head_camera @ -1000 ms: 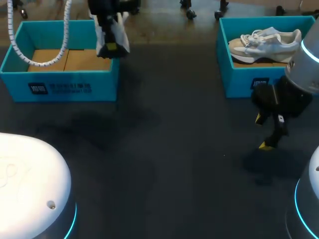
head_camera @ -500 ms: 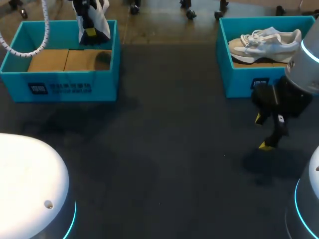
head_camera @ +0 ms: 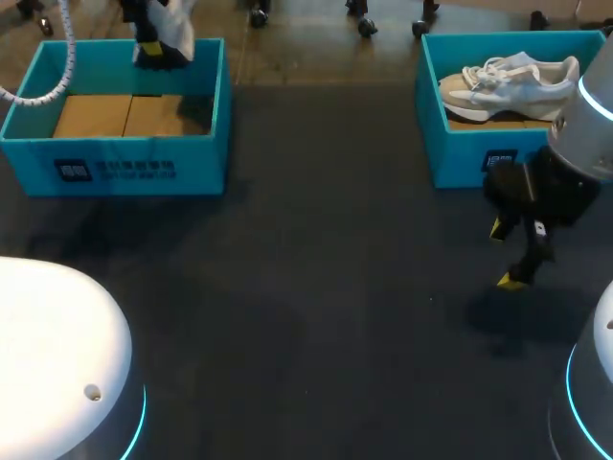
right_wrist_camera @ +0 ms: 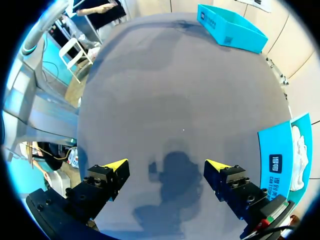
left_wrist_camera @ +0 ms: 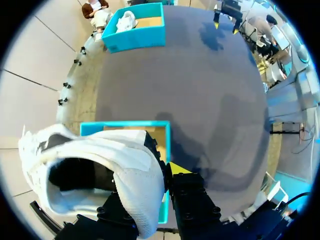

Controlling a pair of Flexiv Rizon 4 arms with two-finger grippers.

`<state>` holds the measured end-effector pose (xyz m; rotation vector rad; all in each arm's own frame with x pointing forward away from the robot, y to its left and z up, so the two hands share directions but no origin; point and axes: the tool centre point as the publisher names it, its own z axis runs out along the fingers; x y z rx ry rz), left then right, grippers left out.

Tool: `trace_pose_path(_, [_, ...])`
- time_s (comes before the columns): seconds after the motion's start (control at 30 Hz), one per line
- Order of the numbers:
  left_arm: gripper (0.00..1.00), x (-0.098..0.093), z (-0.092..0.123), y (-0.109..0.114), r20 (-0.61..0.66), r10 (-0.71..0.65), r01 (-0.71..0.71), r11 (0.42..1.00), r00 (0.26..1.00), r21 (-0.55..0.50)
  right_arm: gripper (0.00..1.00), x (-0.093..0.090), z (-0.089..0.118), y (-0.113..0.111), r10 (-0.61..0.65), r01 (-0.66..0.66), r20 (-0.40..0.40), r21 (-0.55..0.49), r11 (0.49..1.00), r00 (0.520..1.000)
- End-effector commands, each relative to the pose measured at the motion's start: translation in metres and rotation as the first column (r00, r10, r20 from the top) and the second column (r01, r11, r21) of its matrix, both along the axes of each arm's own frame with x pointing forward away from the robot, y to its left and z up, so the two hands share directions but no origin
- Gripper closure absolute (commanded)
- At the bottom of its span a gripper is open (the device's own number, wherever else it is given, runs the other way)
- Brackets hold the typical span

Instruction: Take the shoe out of the shoebox, open the shoe tongue, remove and reinsert the insole, then place the shoe into the shoebox

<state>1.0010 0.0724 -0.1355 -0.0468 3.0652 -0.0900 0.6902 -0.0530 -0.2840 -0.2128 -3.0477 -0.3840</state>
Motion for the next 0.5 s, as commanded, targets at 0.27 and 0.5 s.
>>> trace_pose_path(0.27, [1.00,0.051,-0.027,0.061,-0.063,-0.131,0.134,0.990,0.989,0.048,0.00,0.000,-0.001,0.000,0.001,-0.001,0.000,-0.001,1.000,1.000])
trace_pose_path(0.5, [1.00,0.046,-0.021,0.095,0.012,-0.542,0.542,0.840,0.840,0.006,0.00,0.000,-0.001,0.000,0.001,-0.001,0.000,-0.001,1.000,1.000])
